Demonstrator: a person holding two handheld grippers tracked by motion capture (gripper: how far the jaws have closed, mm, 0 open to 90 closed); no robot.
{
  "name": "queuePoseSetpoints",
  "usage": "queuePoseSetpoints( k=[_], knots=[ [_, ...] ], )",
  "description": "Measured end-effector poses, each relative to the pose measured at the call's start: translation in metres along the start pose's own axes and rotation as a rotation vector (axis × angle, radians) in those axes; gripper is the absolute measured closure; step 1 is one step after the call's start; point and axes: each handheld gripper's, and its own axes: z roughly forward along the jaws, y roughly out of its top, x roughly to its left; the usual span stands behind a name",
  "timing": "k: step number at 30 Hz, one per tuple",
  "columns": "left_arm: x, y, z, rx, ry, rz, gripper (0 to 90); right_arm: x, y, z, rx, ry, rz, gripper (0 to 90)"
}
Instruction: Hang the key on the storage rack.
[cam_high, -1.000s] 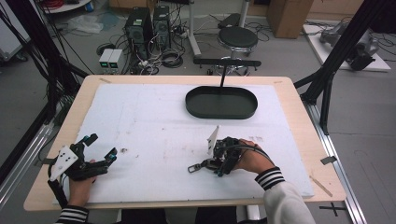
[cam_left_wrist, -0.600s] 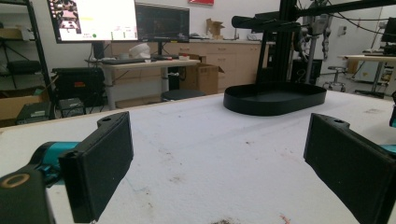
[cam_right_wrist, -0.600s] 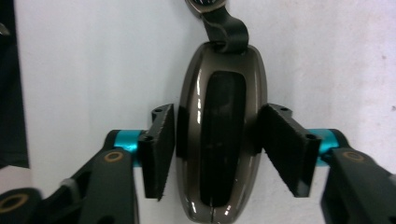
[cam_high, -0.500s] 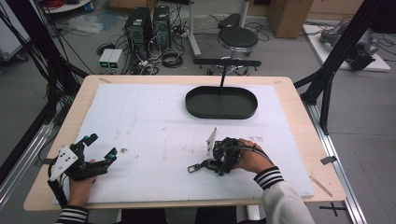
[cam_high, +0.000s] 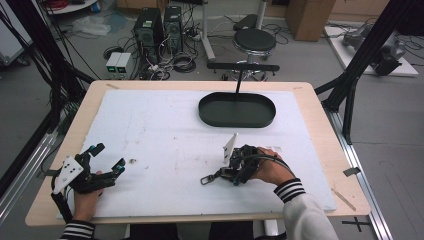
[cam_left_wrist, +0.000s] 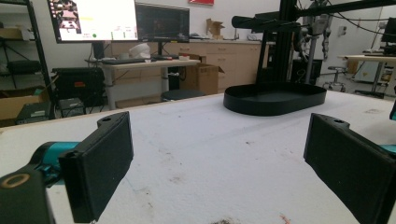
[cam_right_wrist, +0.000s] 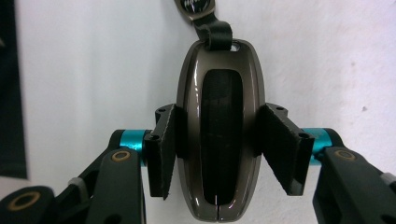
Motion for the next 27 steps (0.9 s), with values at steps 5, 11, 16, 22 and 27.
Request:
queuePoseSetpoints(
  k=[5,11,16,22,27],
  knots=[
    [0.0,0.0,0.0,0.0,0.001,0.0,8.6,-0.004,-0.005,-0.011,-0.098,0.01,0.024,48.2],
    [0.0,0.0,0.0,0.0,0.001,-0.002,8.6,-0.01,-0.011,-0.021,-0.205,0.0,0.049,48.2],
    [0.0,0.0,0.0,0.0,0.001,-0.001,8.6,-0.016,-0.022,-0.038,-0.328,-0.061,0.141,48.2],
    [0.0,0.0,0.0,0.001,0.001,-0.003,8.6,-0.022,-0.035,-0.054,-0.488,-0.153,0.26,48.2],
    [0.0,0.0,0.0,0.001,0.0,-0.002,8.6,-0.026,-0.044,-0.063,-0.569,-0.221,0.339,48.2]
  ],
)
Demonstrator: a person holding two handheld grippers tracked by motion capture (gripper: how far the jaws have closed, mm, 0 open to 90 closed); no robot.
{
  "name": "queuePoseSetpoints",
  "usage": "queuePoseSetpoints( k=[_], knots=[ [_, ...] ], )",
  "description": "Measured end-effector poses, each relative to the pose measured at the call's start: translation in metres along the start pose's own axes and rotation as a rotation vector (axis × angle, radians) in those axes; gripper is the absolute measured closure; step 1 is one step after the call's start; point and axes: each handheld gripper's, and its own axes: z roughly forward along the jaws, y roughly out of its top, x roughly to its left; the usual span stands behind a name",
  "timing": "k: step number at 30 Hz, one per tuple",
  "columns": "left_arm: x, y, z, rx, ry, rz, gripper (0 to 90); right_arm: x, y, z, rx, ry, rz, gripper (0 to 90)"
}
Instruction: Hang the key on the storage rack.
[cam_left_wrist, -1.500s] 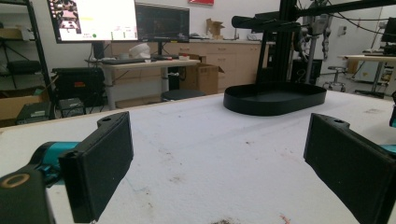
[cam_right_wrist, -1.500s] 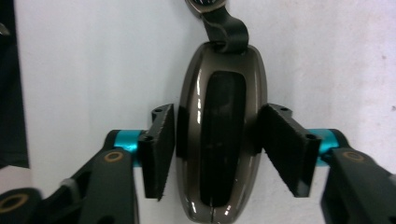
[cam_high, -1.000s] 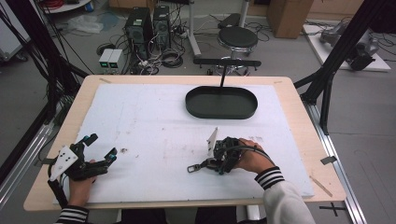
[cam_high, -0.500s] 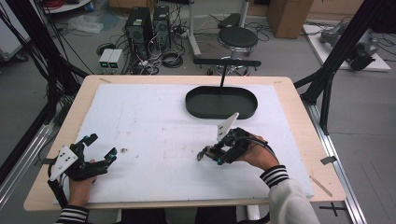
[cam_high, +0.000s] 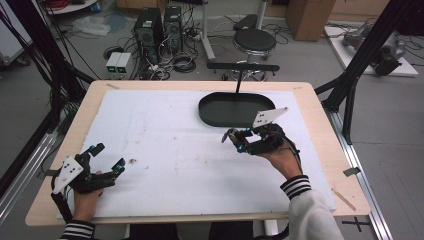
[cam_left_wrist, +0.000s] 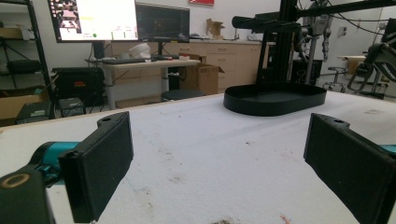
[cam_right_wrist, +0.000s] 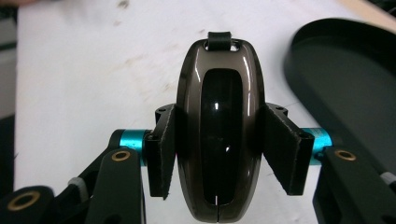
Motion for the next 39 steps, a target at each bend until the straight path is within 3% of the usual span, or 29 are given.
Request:
queuePoseSetpoints(
  k=[2,6,15,17,19,20,31,39],
  knots=[
    [0.0,0.0,0.0,0.0,0.0,0.0,8.6,-0.001,0.0,-0.002,-0.014,-0.007,0.006,48.2],
    [0.0,0.0,0.0,0.0,0.0,0.0,8.6,-0.006,-0.002,-0.01,-0.06,-0.09,0.036,48.2],
    [0.0,0.0,0.0,0.0,0.001,-0.001,8.6,-0.013,-0.004,-0.022,-0.156,-0.193,0.119,48.2],
    [0.0,0.0,0.0,0.001,0.001,-0.002,8.6,-0.02,-0.007,-0.027,-0.208,-0.237,0.174,48.2],
    [0.0,0.0,0.0,0.001,0.001,-0.001,8.6,-0.023,-0.007,-0.028,-0.23,-0.244,0.198,48.2],
    [0.0,0.0,0.0,0.001,0.001,-0.002,8.6,-0.028,-0.009,-0.032,-0.269,-0.254,0.231,48.2],
    [0.001,0.0,0.0,0.002,0.0,-0.002,8.6,-0.047,0.001,-0.043,-0.314,-0.367,0.275,48.2],
    [0.0,0.0,0.0,0.003,0.0,-0.003,8.6,-0.063,0.015,-0.04,-0.31,-0.429,0.281,48.2]
  ],
)
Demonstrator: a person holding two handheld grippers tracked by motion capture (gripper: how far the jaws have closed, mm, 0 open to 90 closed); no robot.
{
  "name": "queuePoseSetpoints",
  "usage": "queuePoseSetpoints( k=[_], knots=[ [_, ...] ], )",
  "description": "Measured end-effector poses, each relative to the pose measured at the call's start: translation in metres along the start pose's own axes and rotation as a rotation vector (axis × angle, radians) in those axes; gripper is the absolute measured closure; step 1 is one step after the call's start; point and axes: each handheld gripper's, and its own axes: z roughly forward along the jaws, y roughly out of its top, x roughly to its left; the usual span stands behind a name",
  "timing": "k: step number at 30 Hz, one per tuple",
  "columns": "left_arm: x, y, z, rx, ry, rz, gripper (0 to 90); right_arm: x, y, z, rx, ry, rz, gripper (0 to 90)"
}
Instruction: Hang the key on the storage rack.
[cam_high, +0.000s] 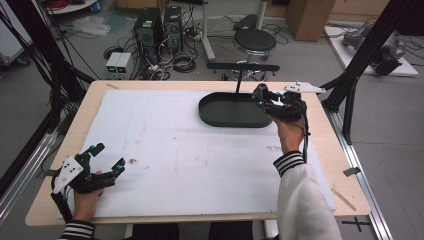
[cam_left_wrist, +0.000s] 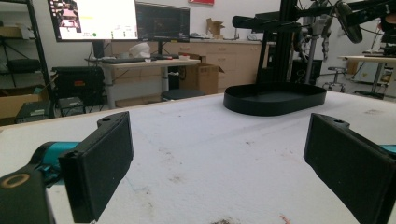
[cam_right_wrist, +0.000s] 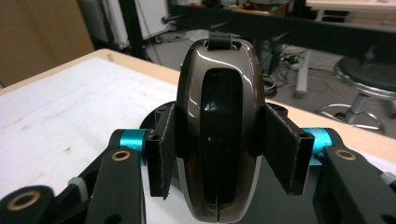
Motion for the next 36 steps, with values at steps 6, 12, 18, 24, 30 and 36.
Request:
queuePoseSetpoints(
  k=[6,12,18,24,30,36],
  knots=[
    [0.0,0.0,0.0,-0.001,0.0,0.001,8.6,-0.006,0.01,0.011,-0.018,-0.023,0.018,48.2],
    [0.0,0.0,0.0,0.0,0.0,0.0,8.6,-0.007,0.016,0.021,-0.005,-0.057,0.006,48.2],
    [0.0,0.0,0.0,0.0,0.0,-0.002,8.6,-0.01,0.014,0.03,-0.004,-0.096,0.011,48.2],
    [0.0,0.0,0.0,0.0,0.0,-0.003,8.6,-0.011,0.022,0.034,0.011,-0.114,-0.001,48.2],
    [0.0,0.0,0.0,-0.001,0.0,0.0,8.6,-0.012,0.034,0.038,0.008,-0.143,0.002,48.1],
    [0.0,0.0,0.0,0.0,-0.001,-0.003,8.6,-0.013,0.04,0.042,0.013,-0.156,-0.001,48.2]
  ],
)
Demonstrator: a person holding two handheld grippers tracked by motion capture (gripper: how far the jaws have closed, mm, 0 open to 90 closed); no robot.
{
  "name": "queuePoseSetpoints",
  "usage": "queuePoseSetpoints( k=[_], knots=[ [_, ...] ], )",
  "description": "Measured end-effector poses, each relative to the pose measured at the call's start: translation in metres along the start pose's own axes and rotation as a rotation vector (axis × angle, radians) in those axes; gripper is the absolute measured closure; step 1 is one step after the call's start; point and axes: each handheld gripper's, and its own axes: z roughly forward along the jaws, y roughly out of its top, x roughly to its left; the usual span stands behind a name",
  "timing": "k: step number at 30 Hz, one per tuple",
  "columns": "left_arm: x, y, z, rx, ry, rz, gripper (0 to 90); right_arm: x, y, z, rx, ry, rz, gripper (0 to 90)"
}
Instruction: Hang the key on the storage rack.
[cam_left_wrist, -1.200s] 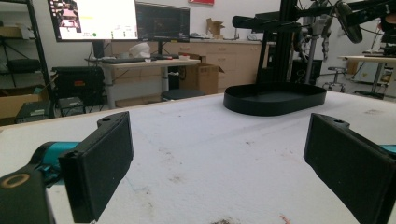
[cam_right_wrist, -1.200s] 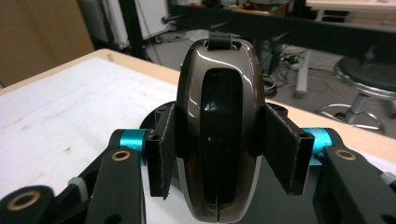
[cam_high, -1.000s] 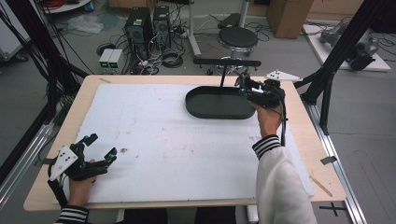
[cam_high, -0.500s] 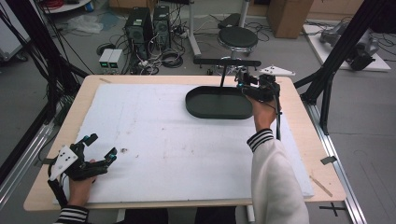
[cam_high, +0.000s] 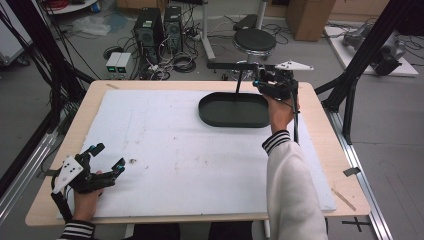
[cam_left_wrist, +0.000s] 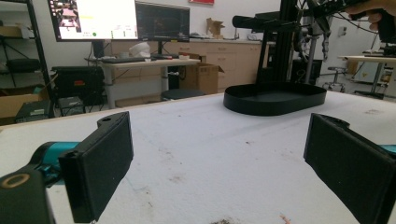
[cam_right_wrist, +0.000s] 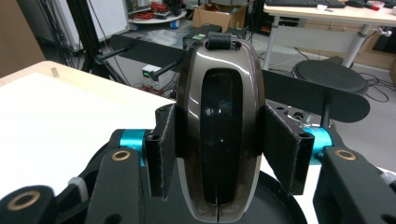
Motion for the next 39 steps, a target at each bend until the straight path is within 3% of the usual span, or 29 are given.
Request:
queuePoseSetpoints(
  k=[14,18,33,35,39],
  knots=[
    [0.0,0.0,0.0,-0.001,0.0,-0.002,8.6,-0.002,0.009,0.011,-0.002,-0.028,0.016,48.1],
    [0.0,0.0,0.0,0.0,0.0,-0.002,8.6,-0.005,0.008,0.011,0.006,-0.035,0.038,48.1],
    [0.0,0.0,0.0,0.001,0.001,0.001,8.6,-0.011,-0.002,0.008,0.061,-0.073,0.02,48.0],
    [0.0,0.0,0.0,0.001,0.001,0.002,8.6,-0.015,-0.006,0.005,0.072,-0.07,0.052,48.1],
    [0.0,0.0,0.0,0.001,0.001,0.001,8.6,-0.015,-0.009,0.004,0.076,-0.07,0.04,48.0]
  ],
)
